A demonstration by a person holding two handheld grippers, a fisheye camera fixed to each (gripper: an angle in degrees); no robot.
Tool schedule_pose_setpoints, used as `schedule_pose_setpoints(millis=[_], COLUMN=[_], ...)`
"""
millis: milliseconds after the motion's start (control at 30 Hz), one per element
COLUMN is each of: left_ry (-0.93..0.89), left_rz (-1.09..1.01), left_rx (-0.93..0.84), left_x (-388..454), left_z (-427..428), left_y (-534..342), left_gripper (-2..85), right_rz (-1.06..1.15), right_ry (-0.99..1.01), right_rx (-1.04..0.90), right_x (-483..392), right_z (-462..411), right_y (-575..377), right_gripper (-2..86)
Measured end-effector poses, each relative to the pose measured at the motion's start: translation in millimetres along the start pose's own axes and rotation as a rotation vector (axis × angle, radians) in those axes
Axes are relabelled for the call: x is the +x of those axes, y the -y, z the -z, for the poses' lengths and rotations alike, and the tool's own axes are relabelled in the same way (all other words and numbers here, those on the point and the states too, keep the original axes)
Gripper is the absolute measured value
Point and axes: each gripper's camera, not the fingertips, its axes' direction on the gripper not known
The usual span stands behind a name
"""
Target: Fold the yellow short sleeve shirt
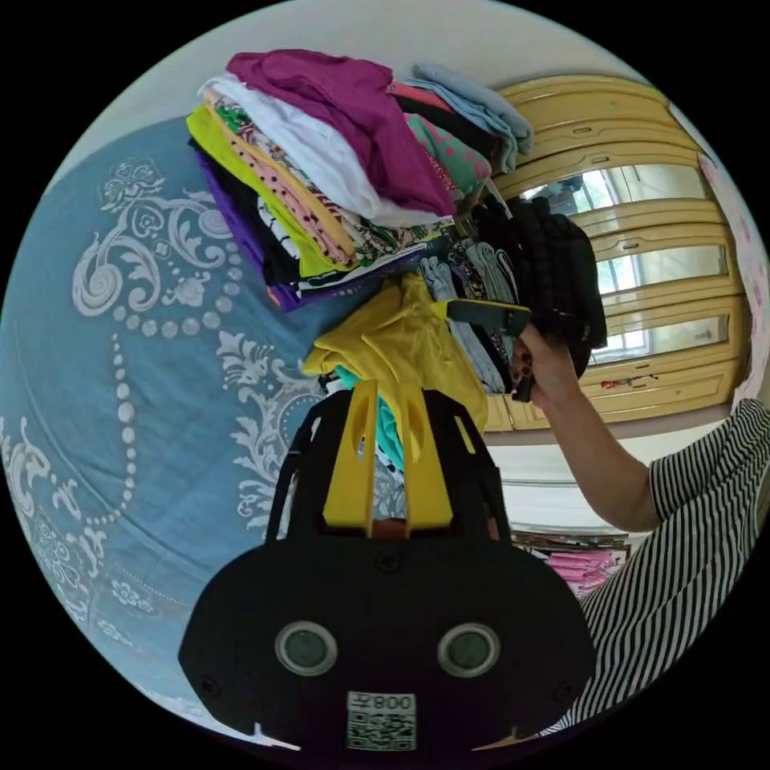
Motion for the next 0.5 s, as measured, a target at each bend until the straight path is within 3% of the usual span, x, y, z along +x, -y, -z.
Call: schedule_pose_setpoints(millis=[167,333,500], left_ry=[0.037,0.079,0.038], left_rz=[-0.081,-0.08,-0.1], left_rx=[0.007,-0.099,-0.071], left_x=[19,18,34], left_z=[-35,-81,-68], left_y=[12,7,-24], left_gripper=[6.3,3.8,1.5], right_rz=[-0.049,-0.1,-0.16], right_ry=[0.094,0.138,0.206], right_rx=[0.011,0.01,0.03], right_x=[19,47,76], right_z=[-13,-14,-11], right_y=[-34,-79,-121], right_gripper=[5.8,6.9,7.3])
